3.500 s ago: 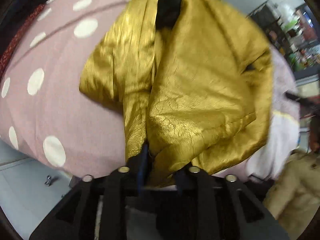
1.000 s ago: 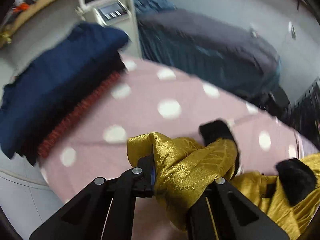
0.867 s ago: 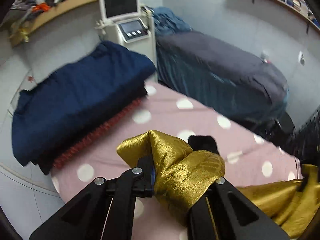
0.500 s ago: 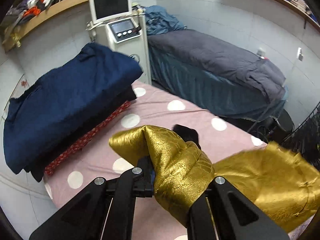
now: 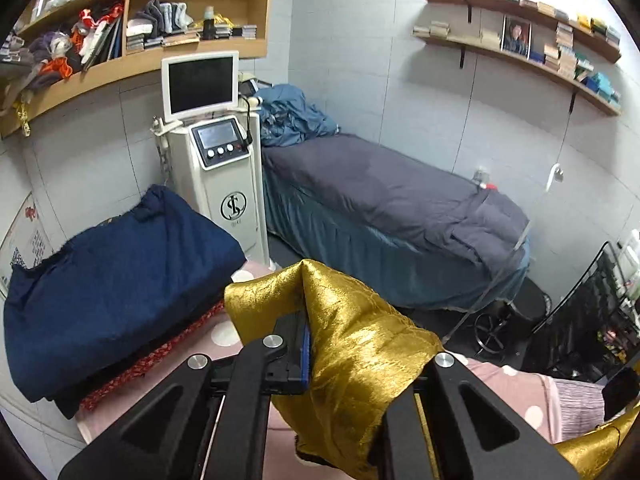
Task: Fold large clothes
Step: 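Lift the jacket high with both grippers to shake it open, then lay the jacket flat on the bed and open both grippers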
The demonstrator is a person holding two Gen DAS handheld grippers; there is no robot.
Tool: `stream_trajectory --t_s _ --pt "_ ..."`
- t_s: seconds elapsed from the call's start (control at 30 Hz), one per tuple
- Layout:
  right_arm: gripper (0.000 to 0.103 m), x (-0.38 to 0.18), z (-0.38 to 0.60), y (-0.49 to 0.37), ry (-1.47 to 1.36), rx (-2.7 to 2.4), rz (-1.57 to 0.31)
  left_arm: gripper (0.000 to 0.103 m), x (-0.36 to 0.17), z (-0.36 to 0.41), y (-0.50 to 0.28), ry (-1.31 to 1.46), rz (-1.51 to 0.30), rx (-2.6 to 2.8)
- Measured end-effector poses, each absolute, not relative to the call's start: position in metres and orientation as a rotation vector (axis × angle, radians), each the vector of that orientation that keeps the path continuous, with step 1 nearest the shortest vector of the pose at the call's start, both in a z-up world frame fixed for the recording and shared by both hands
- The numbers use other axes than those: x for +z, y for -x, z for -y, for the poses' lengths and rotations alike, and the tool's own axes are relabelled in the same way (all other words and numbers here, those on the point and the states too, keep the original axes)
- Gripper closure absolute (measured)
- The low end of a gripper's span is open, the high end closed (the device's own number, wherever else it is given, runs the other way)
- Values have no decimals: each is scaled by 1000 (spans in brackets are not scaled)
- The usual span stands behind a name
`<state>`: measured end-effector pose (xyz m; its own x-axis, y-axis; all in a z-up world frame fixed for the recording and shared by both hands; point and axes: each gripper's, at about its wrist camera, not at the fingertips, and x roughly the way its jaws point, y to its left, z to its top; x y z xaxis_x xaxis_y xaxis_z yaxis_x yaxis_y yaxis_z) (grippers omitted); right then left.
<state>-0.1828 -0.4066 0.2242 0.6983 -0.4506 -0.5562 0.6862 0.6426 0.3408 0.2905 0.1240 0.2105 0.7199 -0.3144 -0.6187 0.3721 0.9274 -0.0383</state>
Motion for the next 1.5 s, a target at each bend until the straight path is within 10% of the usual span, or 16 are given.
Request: stream_trajectory --t_s 0.07,0.33,0.73,1.0,1.37,1.5 --pt "93 186 417 160 -595 -694 -542 92 168 -100 -298 -123 -772 -372" --pt "38 -33 385 149 -921 -649 -1041 26 -20 -106 -258 -162 -1213 -376" --pt "17 -48 349 223 -1057 -526 -937 9 -30 -216 -226 338 -1331 -494" --pt "17 -43 313 189 -891 -448 -1091 6 6 -144 -172 -84 -1153 -613" --pt "18 -115 245 238 -761 -459 -1329 7 -133 -211 -91 -217 -1475 -484" --pt "56 -126 234 224 -713 -402 -1362 23 -155 -194 -86 -215 -1500 -504"
